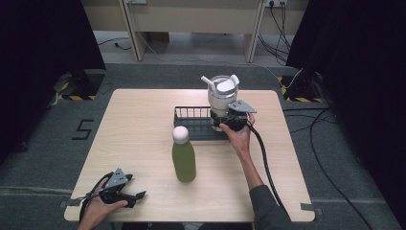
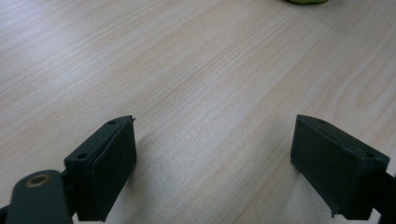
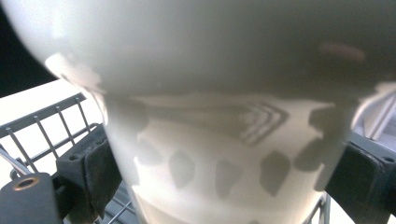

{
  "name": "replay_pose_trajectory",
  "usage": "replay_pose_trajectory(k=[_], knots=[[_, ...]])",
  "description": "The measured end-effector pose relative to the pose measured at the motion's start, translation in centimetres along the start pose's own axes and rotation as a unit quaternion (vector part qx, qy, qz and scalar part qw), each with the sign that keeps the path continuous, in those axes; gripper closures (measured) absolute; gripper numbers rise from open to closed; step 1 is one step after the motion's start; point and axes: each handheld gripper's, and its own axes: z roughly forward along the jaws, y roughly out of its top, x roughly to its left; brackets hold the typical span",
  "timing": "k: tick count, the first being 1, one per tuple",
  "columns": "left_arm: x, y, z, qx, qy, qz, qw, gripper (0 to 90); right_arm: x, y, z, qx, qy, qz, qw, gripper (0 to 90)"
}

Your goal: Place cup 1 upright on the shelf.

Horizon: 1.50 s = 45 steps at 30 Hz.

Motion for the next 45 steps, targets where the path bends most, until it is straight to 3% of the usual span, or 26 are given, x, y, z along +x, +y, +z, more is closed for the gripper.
replay_pose_trajectory(k=[5,16,23,27,35,45], knots=[[0.0,0.0,0.0,0.000,0.000,0.000,1.0000,13.5,0.4,0.1,-0.6,0.008,-0.018,-0.001,0.9998,9.6],[0.0,0.0,0.0,-0.001,0.000,-0.001,1.0000,13.5,0.4,-0.2,-1.3,0.011,-0.015,0.006,0.9998,9.9],[0.0,0.0,0.0,0.000,0.000,0.000,1.0000,13.5,0.4,-0.9,-2.7,0.005,-0.010,0.019,0.9998,15.2],[0.0,0.0,0.0,0.000,0.000,0.000,1.0000,13.5,0.3,-1.3,-3.8,0.004,-0.019,0.013,0.9997,14.8],[0.0,0.0,0.0,0.000,0.000,0.000,1.0000,13.5,0.2,-1.2,-5.6,-0.004,-0.008,0.014,0.9999,14.7],[0.0,0.0,0.0,0.000,0.000,0.000,1.0000,13.5,1.1,-1.1,-7.8,-0.015,0.010,0.007,0.9998,14.8]])
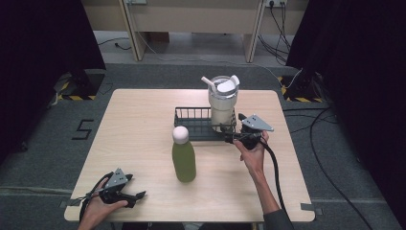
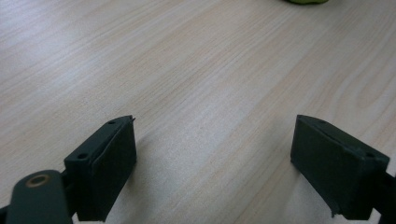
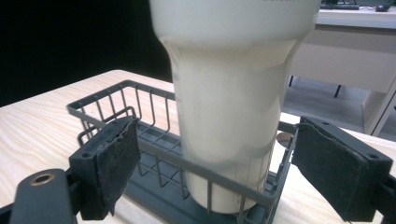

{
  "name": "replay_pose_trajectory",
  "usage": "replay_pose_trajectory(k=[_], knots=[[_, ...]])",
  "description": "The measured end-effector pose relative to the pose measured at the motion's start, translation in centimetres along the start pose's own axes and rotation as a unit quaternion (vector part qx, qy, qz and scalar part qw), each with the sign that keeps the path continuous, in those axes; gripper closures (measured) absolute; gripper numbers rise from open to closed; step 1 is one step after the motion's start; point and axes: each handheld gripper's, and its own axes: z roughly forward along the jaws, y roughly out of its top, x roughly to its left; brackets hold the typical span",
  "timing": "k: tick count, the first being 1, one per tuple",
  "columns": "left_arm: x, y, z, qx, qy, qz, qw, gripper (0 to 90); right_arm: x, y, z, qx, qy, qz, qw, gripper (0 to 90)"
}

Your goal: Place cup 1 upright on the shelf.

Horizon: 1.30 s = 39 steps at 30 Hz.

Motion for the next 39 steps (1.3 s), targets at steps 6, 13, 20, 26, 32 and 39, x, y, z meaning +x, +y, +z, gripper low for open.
replay_pose_trajectory(k=[6,13,20,26,32,39], knots=[[0.0,0.0,0.0,0.001,0.000,0.001,1.0000,13.5,0.6,-0.3,-1.7,-0.002,0.005,-0.002,1.0000,14.9],[0.0,0.0,0.0,0.000,0.000,0.001,1.0000,13.5,1.0,-1.1,-3.2,-0.005,0.010,-0.005,0.9999,14.9],[0.0,0.0,0.0,0.001,0.000,0.001,1.0000,13.5,1.2,-2.0,-4.4,0.007,0.014,-0.004,0.9999,15.0],[0.0,0.0,0.0,0.001,0.000,0.001,1.0000,13.5,1.2,-2.2,-5.2,0.007,0.017,-0.001,0.9998,15.0],[0.0,0.0,0.0,0.000,0.000,0.000,1.0000,13.5,1.5,-2.7,-6.0,0.015,0.020,0.001,0.9997,15.2],[0.0,0.0,0.0,0.000,0.000,0.000,1.0000,13.5,1.5,-3.4,-7.0,0.020,0.022,0.004,0.9995,15.2]])
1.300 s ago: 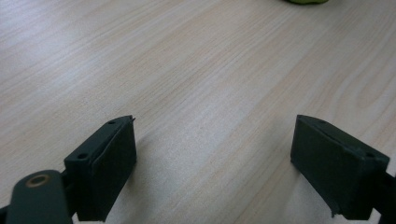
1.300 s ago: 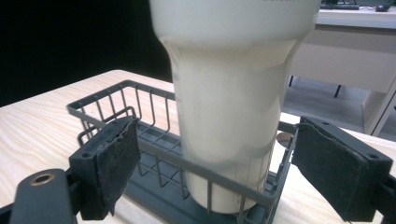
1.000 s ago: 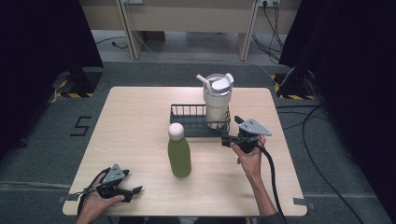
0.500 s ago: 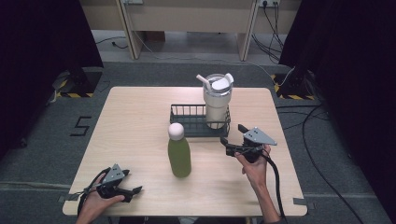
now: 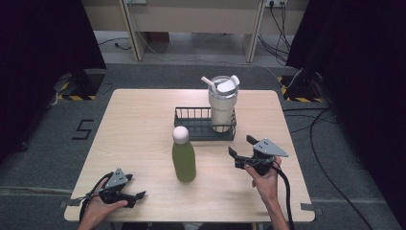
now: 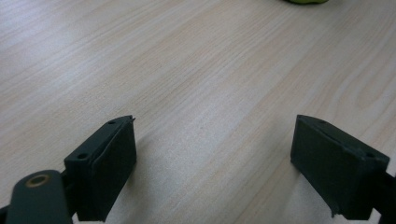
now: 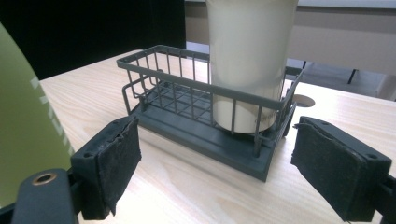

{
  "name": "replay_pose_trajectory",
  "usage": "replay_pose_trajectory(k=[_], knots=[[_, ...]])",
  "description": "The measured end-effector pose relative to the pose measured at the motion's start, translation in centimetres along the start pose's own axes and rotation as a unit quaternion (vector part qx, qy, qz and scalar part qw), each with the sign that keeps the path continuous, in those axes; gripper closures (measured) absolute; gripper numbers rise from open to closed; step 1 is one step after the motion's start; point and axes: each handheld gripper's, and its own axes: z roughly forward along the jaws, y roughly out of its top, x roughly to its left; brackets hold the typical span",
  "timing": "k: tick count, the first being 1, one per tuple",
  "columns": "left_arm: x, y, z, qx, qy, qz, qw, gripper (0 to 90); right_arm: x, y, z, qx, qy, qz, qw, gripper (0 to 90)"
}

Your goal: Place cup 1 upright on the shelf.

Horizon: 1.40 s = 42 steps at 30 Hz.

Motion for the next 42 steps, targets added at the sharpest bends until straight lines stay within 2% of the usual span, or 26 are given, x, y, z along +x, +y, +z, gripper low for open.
replay_pose_trajectory(k=[2,10,16,26,32,42], knots=[[0.0,0.0,0.0,0.000,0.000,0.000,1.0000,13.5,0.0,-0.2,-0.3,-0.002,0.006,0.008,1.0000,15.2],[0.0,0.0,0.0,0.000,0.000,0.000,1.0000,13.5,0.0,-0.6,-1.1,-0.002,0.005,0.011,0.9999,15.2],[0.0,0.0,0.0,0.000,0.000,0.001,1.0000,13.5,0.4,-0.9,-1.6,-0.002,0.024,0.019,0.9995,15.4],[0.0,0.0,0.0,0.000,0.000,0.001,1.0000,13.5,0.9,-2.0,-2.5,0.005,0.030,0.025,0.9992,15.3],[0.0,0.0,0.0,0.001,0.001,0.001,1.0000,13.5,1.2,-2.6,-2.8,0.013,0.035,0.027,0.9989,15.3],[0.0,0.0,0.0,0.001,0.001,0.001,1.0000,13.5,1.8,-3.6,-3.4,0.028,0.034,0.016,0.9989,15.2]])
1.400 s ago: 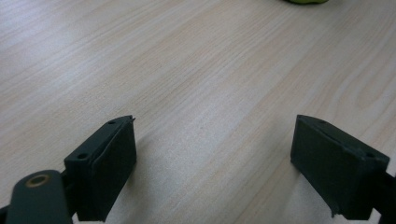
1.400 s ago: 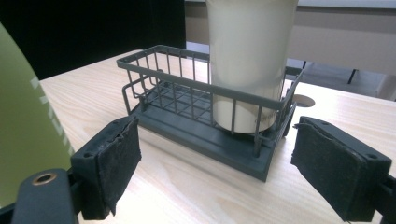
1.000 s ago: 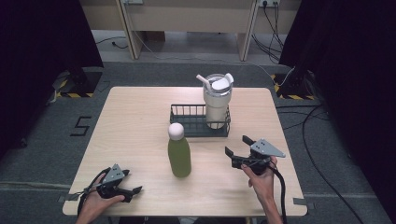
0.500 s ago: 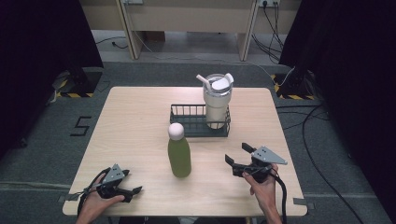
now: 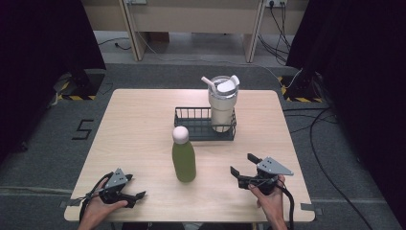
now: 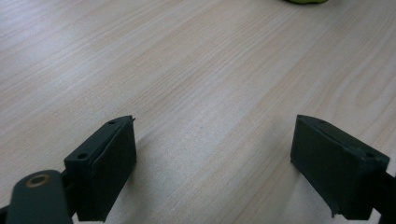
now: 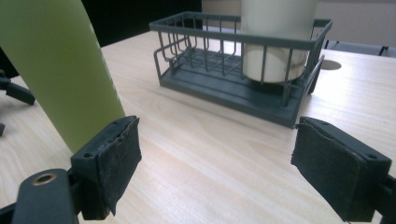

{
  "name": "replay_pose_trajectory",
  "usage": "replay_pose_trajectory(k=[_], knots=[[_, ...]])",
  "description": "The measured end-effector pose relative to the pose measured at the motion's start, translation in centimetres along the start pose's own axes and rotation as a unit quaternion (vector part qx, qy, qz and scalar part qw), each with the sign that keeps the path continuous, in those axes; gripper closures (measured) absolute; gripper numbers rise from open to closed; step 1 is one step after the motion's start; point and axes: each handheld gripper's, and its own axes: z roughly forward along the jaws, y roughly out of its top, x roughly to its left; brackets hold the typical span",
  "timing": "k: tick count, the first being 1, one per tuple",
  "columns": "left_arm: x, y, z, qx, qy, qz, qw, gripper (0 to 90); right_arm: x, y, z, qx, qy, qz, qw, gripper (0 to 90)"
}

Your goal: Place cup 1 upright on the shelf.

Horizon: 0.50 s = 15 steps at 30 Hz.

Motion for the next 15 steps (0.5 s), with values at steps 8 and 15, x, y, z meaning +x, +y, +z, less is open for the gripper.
replay_pose_trajectory(k=[8,15], knots=[[0.0,0.0,0.0,0.000,0.000,0.000,1.0000,13.5,0.4,-0.8,-0.2,0.010,0.006,-0.004,0.9999,15.5],[0.0,0.0,0.0,0.000,0.000,0.000,1.0000,13.5,0.5,-1.4,-0.4,0.016,0.011,0.004,0.9998,15.4]])
